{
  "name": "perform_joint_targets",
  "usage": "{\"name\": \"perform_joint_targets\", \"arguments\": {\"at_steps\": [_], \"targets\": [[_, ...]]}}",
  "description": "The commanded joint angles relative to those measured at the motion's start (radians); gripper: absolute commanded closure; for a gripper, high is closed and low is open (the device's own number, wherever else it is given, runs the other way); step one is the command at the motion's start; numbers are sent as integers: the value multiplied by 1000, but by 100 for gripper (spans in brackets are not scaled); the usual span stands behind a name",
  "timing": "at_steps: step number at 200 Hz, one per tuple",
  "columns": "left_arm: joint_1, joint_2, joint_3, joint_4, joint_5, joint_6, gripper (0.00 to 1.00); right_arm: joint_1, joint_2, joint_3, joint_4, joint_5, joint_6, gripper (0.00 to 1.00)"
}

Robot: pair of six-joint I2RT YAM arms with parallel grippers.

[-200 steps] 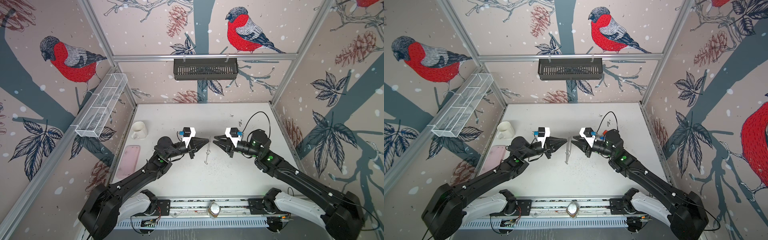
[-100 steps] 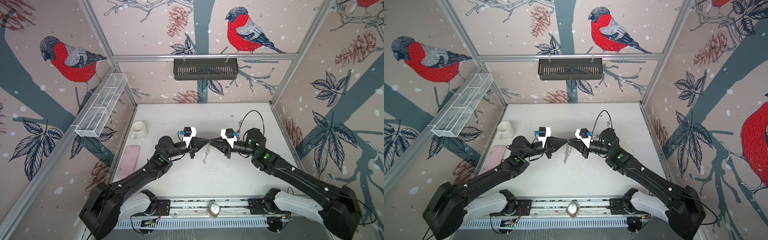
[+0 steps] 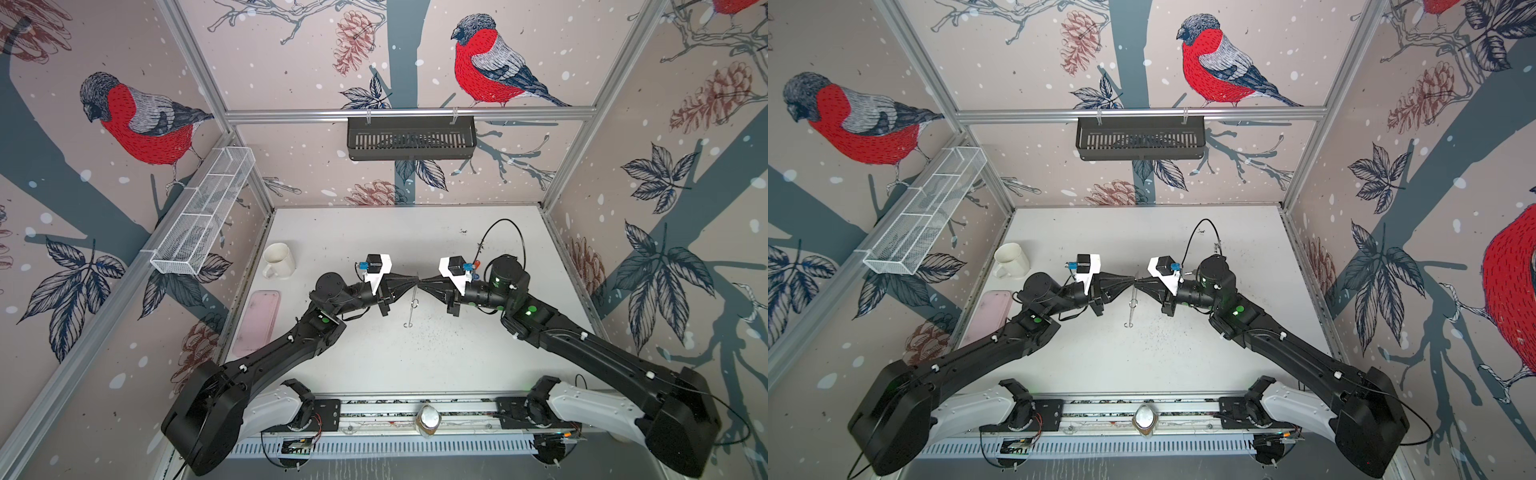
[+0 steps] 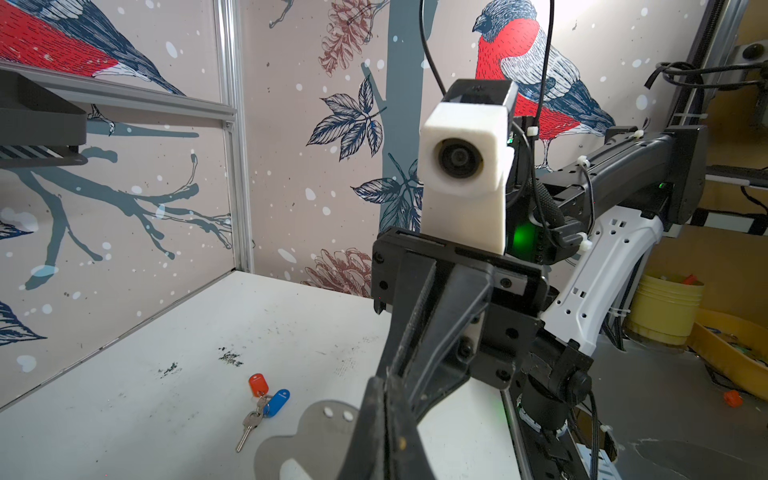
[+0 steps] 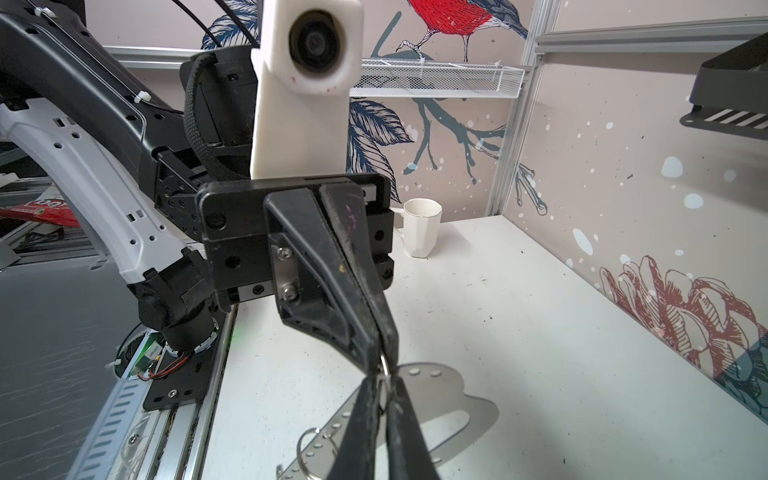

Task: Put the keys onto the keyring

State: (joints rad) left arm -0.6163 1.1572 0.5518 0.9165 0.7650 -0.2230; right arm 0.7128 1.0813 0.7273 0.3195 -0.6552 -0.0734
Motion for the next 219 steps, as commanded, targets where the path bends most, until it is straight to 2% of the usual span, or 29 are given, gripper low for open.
{"name": "perform_joint_targets", "arguments": {"at_steps": [1,63,93,132,158,192,219], "targets": [[0,17,0,81,40,-42,100,8,2,10,31,-19,4,94],[0,25,-7,94,24,-51,100,7,10,22,17,0,2,100],[0,-16,3,-14,-38,2,79,5,13,40,-39,24,-27,100],[1,-75,31,-155,-87,63,65,7,30,61,-104,53,-59,100],[2,-118,86,-355,-145,141,65,14,55,93,-164,111,-94,100],[1,-164,168,-643,-344,219,69,40,109,201,-357,240,-165,100],[-4,-171,203,-781,-427,245,70,46,160,304,-506,326,-196,100]]}}
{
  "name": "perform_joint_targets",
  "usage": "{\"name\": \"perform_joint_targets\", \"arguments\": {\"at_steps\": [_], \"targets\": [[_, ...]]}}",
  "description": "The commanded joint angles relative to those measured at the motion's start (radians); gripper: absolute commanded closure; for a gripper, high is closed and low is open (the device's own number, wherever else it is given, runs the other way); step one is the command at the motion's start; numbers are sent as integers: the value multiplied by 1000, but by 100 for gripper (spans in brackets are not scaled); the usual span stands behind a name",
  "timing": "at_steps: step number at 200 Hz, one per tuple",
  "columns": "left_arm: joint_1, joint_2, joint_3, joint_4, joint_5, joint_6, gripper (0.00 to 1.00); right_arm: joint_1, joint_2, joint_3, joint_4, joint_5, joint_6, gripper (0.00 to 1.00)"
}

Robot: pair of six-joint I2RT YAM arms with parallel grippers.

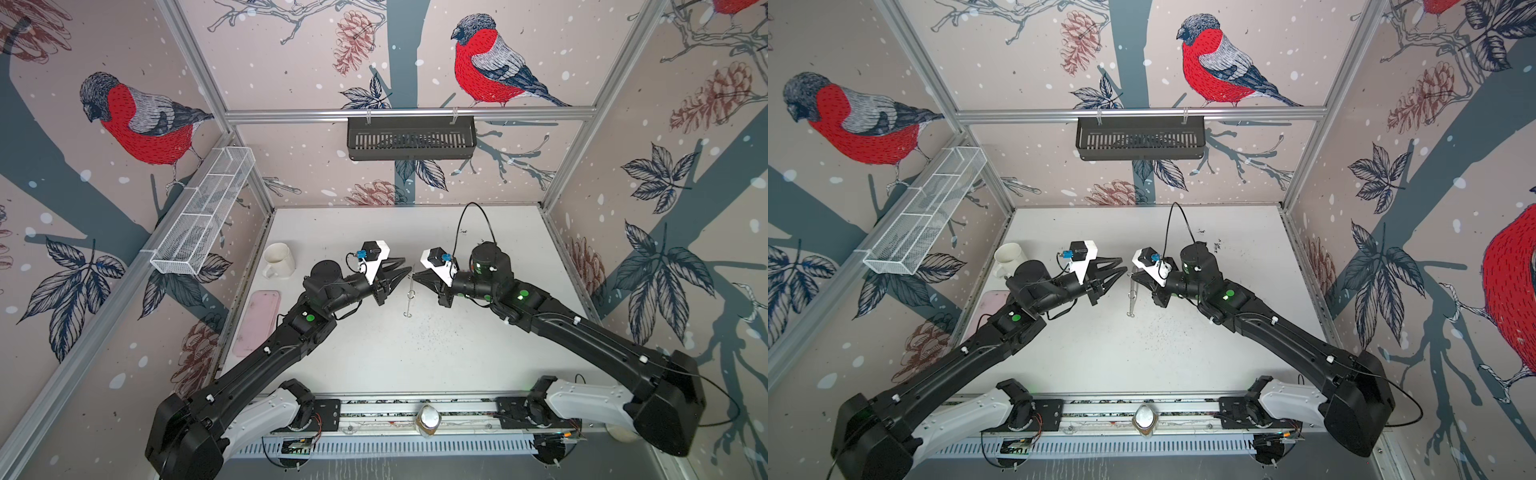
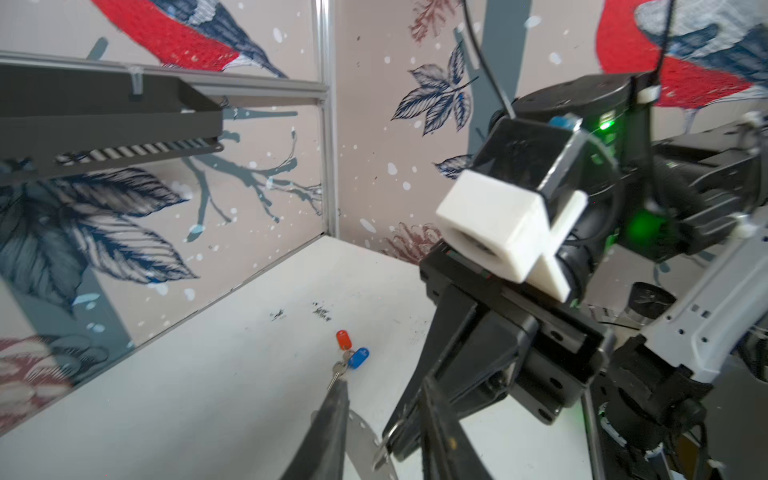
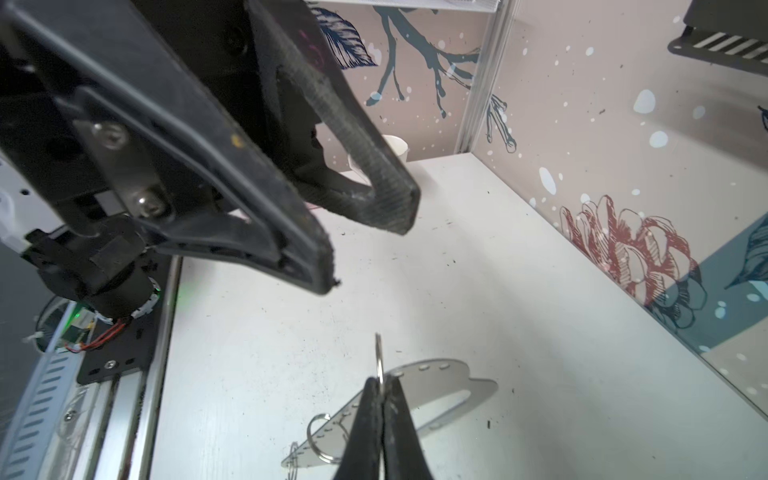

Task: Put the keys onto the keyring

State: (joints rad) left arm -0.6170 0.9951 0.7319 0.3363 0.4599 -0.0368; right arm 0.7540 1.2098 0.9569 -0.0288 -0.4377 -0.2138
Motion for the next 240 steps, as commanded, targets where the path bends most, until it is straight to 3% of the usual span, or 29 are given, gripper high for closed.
{"name": "perform_joint_targets", "arguments": {"at_steps": [1,22,76,115,159,240], "targets": [[-5,-9,24,-204,-125,60,71,4,34,79,-163,111,-57,100],[-10,-17,27,-252,-134,88,73,5,90,173,-282,152,-84,100],[-12,5,29,-220,-38,161,72,8,169,323,-475,159,-146,100],[-12,45,54,-220,-14,222,64,20,158,343,-508,139,-168,100],[-12,84,99,-249,25,286,63,36,141,341,-503,119,-174,100],[-12,129,154,-333,106,337,73,45,126,327,-482,81,-185,100]]}}
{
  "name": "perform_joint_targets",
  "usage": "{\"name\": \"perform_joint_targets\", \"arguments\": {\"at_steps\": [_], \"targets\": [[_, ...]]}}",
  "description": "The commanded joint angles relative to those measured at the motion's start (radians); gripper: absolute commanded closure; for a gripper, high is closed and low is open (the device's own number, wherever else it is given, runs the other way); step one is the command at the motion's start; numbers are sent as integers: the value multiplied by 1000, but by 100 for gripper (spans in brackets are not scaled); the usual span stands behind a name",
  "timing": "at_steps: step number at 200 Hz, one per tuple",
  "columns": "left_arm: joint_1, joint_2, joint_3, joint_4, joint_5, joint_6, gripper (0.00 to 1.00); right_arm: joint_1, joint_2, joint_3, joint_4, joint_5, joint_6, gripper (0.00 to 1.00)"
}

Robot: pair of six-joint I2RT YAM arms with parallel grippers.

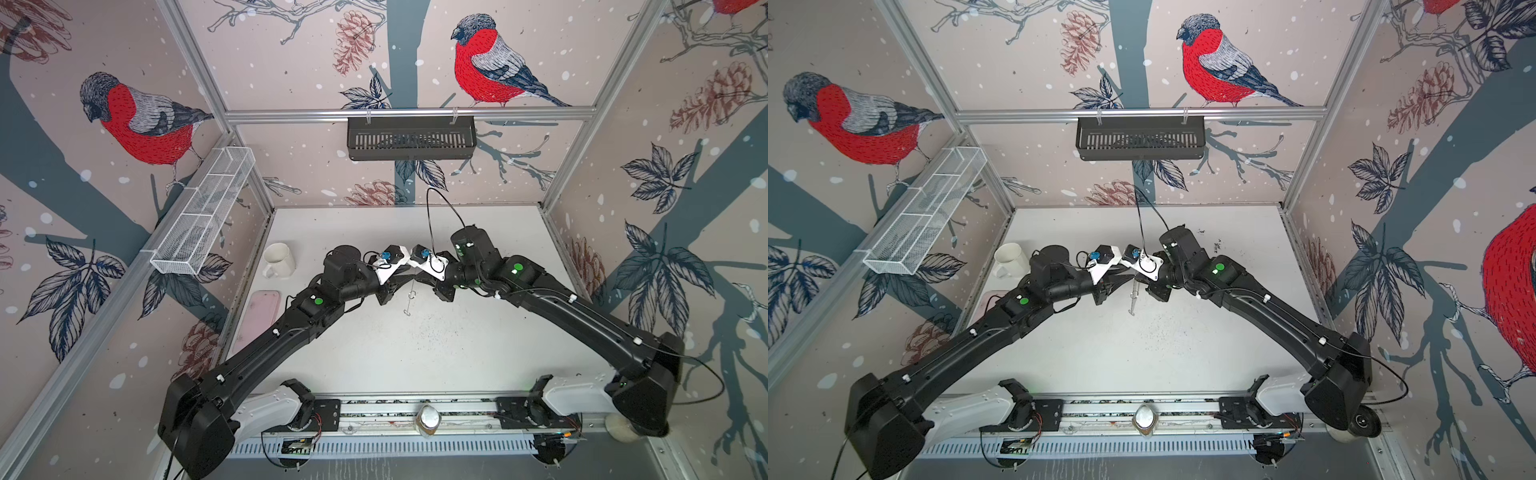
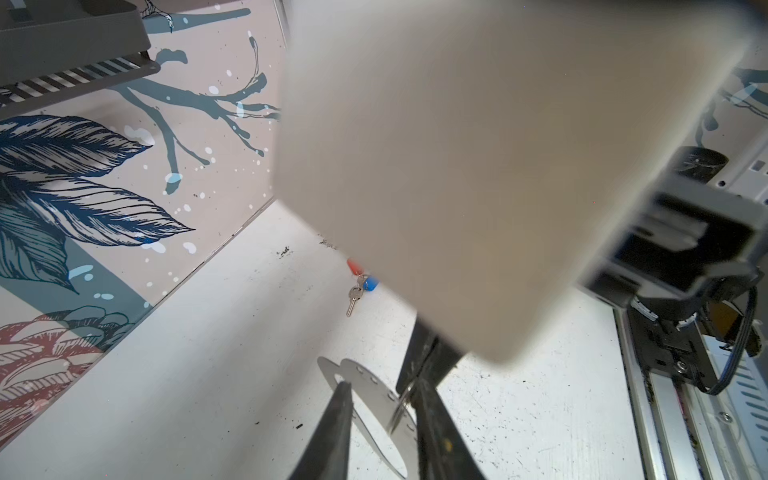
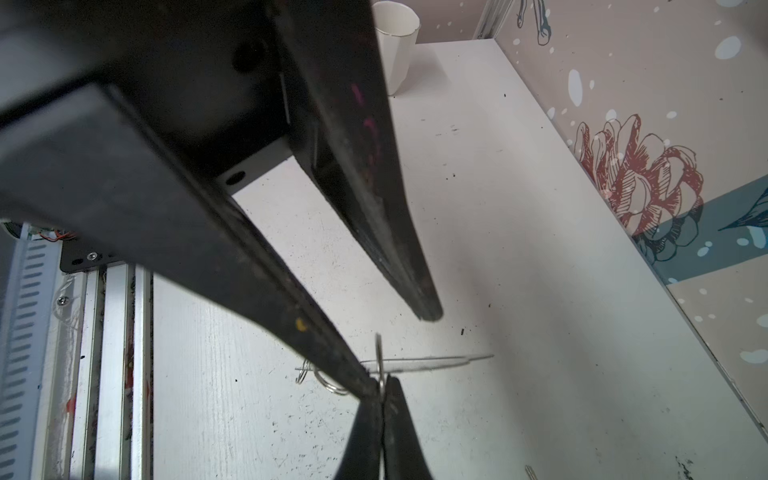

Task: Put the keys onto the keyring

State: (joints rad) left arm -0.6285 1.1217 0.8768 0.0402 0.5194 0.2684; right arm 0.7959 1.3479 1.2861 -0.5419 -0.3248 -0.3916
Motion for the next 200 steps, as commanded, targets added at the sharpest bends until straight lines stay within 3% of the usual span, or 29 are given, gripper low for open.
{"name": "perform_joint_targets", "arguments": {"at_steps": [1,89,173,200], "targets": [[0,2,9,-37,47,32,73,3,-12,-2,32,-33,-7,100],[0,-1,13,-59,92,49,75,3,-29,-13,42,-61,-7,100],[0,11,11,-38,119,50,100,3,-71,-27,56,-99,-8,100],[0,9,-6,6,112,34,100,3,-80,-34,67,-99,-3,100]]}}
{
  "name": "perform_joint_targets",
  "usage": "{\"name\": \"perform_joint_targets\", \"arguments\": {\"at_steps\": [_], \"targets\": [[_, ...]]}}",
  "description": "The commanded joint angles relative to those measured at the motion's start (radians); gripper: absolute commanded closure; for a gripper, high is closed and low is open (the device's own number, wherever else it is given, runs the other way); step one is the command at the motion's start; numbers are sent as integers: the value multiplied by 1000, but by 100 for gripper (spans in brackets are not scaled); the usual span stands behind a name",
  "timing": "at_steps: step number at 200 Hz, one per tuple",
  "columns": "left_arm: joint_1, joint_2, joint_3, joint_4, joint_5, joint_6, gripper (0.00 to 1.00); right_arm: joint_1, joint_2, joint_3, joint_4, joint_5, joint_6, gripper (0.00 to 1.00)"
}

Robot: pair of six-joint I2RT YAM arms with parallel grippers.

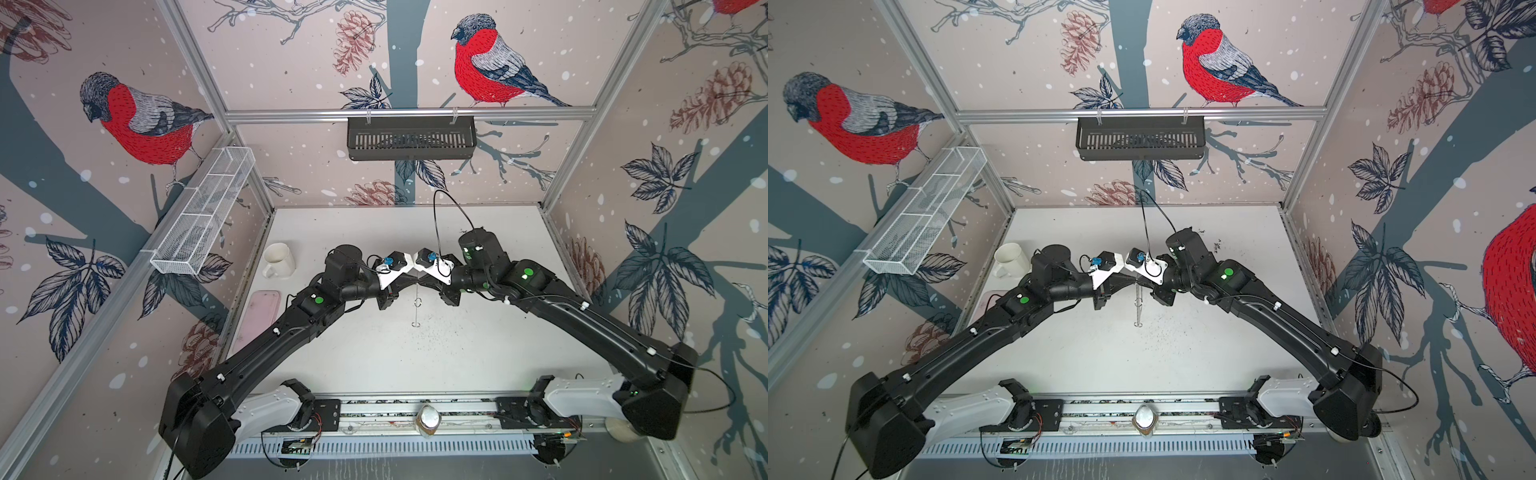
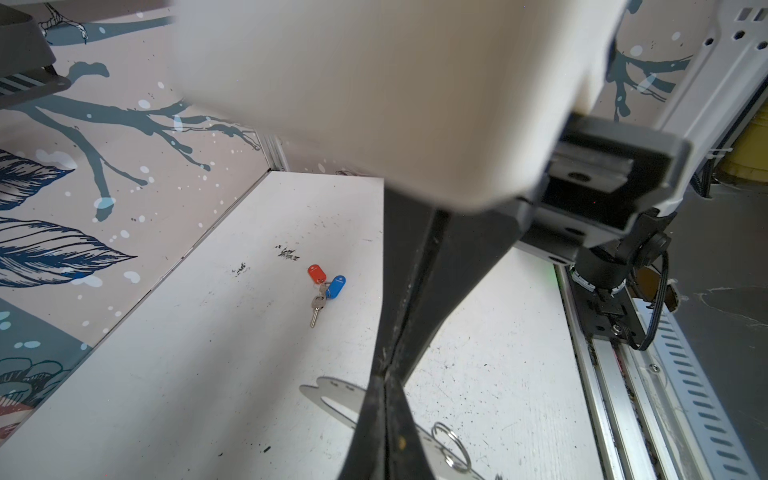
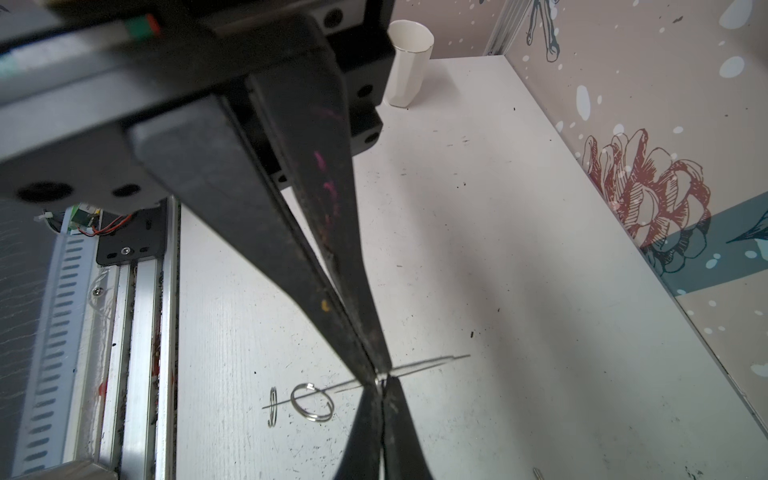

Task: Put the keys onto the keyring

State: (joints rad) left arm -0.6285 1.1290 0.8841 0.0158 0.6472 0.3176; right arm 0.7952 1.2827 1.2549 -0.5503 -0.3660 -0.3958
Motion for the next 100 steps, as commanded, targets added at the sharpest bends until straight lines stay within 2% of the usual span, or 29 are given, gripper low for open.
{"name": "perform_joint_targets", "arguments": {"at_steps": [1,74,90,100], "targets": [[0,2,-15,32,-16,-17,100,3,-15,-4,77,-58,1,100],[1,-56,-119,265,-54,-112,100,1,-38,-34,119,-27,29,100],[1,-67,-135,305,-65,-130,100,-1,-67,-49,140,-18,38,92],[1,-72,-143,328,-70,-138,100,-3,-78,-58,152,-15,45,83]]}}
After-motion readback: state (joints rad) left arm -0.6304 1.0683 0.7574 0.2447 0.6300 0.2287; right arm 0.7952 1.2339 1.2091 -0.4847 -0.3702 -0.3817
